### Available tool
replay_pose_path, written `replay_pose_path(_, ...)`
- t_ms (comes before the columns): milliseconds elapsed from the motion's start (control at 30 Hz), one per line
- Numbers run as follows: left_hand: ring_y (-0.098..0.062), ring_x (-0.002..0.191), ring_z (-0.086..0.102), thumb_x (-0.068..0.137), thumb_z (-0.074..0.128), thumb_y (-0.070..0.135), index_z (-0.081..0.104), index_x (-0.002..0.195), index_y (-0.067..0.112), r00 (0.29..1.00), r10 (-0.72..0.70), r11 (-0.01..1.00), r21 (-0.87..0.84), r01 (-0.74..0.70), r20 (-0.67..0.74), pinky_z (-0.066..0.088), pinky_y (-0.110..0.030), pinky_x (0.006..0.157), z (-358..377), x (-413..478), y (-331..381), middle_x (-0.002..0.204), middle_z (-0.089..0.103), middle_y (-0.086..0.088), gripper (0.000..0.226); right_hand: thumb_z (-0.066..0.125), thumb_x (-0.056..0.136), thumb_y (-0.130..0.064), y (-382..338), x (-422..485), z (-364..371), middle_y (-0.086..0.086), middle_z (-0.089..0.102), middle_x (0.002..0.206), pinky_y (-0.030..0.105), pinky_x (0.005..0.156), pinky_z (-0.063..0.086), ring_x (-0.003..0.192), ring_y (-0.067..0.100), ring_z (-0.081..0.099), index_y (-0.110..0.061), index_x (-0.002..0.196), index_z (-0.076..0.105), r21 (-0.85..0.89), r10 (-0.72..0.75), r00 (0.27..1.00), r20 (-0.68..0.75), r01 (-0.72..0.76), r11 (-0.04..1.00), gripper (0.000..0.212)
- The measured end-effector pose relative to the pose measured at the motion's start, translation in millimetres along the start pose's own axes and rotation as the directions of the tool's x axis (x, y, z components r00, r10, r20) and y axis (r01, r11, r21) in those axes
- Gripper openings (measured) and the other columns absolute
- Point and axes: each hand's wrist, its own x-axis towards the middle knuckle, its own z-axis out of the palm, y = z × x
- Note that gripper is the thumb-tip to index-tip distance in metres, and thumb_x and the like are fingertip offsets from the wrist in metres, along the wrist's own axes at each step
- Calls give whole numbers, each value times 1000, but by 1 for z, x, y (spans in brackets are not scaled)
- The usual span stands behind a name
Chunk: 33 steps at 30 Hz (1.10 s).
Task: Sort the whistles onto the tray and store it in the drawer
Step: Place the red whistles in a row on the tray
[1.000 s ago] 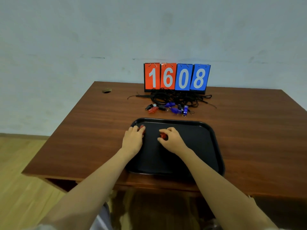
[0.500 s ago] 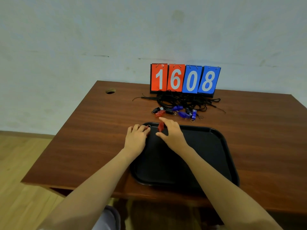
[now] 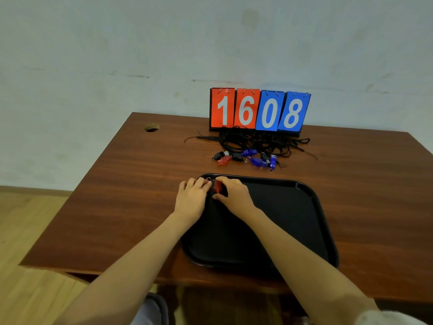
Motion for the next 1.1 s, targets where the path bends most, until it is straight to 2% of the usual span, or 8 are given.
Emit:
replay_pose_path(133, -28, 122, 47, 93, 48, 17, 48, 134, 16, 1000, 16, 999, 44, -15, -22, 25, -45, 109, -3, 0, -4, 133, 53, -4, 41, 65, 85, -36, -2, 3, 2, 0, 56, 130, 38, 105, 34, 124, 20, 46, -25, 134, 44, -1, 14, 1000, -7, -14, 1000, 54)
replay_pose_path(233, -25, 95, 65, 72, 75, 18, 68, 105, 15, 995, 36, 990, 136, -23, -94, 42, -49, 98, -6, -3, -5, 98, 71, -1, 35, 65, 84, -37, -4, 5, 1, -1, 56, 129, 39, 105, 35, 124, 20, 46, -25, 133, 44, -8, 17, 1000, 3, -17, 1000, 54)
replay_pose_path(333, -23, 84, 67, 60, 83, 18, 72, 91, 15, 989, 58, 986, 163, -36, -133, 49, -48, 89, -9, -4, -2, 87, 72, 0, 34, 65, 85, -35, -5, 5, 0, 1, 55, 131, 39, 104, 35, 125, 21, 46, -23, 134, 44, -17, 19, 1000, 24, -19, 1000, 54)
replay_pose_path(667, -28, 92, 66, 63, 80, 17, 69, 98, 11, 992, 82, 993, 91, -74, -91, 48, -50, 87, -2, -2, -1, 100, 68, -7, 37, 67, 83, -33, -3, 2, -3, 2, 46, 142, 40, 110, 34, 132, 21, 40, -20, 141, 36, 27, 14, 997, 72, -16, 1000, 67)
replay_pose_path(767, -32, 103, 61, 73, 62, 21, 63, 113, 6, 993, 72, 997, 28, -70, -91, 42, -52, 94, -6, -3, 2, 110, 65, -11, 42, 70, 80, -33, 0, 1, -8, 2, 40, 144, 41, 110, 35, 133, 22, 38, -21, 141, 34, 65, 18, 995, 97, -25, 998, 71)
replay_pose_path(833, -32, 111, 56, 78, 44, 22, 57, 122, 6, 992, 48, 998, -24, -52, -116, 38, -50, 98, -13, 0, 6, 118, 61, -11, 49, 69, 82, -30, 5, 2, -14, 2, 41, 143, 41, 109, 36, 132, 22, 39, -20, 139, 38, 103, 33, 997, 71, -40, 994, 66)
replay_pose_path(967, -26, 129, 38, 89, 46, 16, 42, 136, 10, 993, -8, 997, -73, -1, -115, 23, -40, 109, -25, 22, 15, 138, 43, -8, 48, 59, 90, -25, 17, 15, -36, 3, 45, 139, 36, 108, 38, 130, 20, 41, -16, 135, 45, 48, 60, 997, -57, -57, 997, 49)
replay_pose_path(1100, -26, 125, 40, 92, 45, 16, 44, 134, 12, 996, -53, 995, -91, 47, -66, 31, -37, 104, -30, 57, 25, 135, 44, -8, 43, 54, 92, -22, 32, 38, -53, 5, 44, 140, 37, 107, 37, 131, 22, 39, -16, 137, 43, -7, 97, 989, -115, -99, 995, 46)
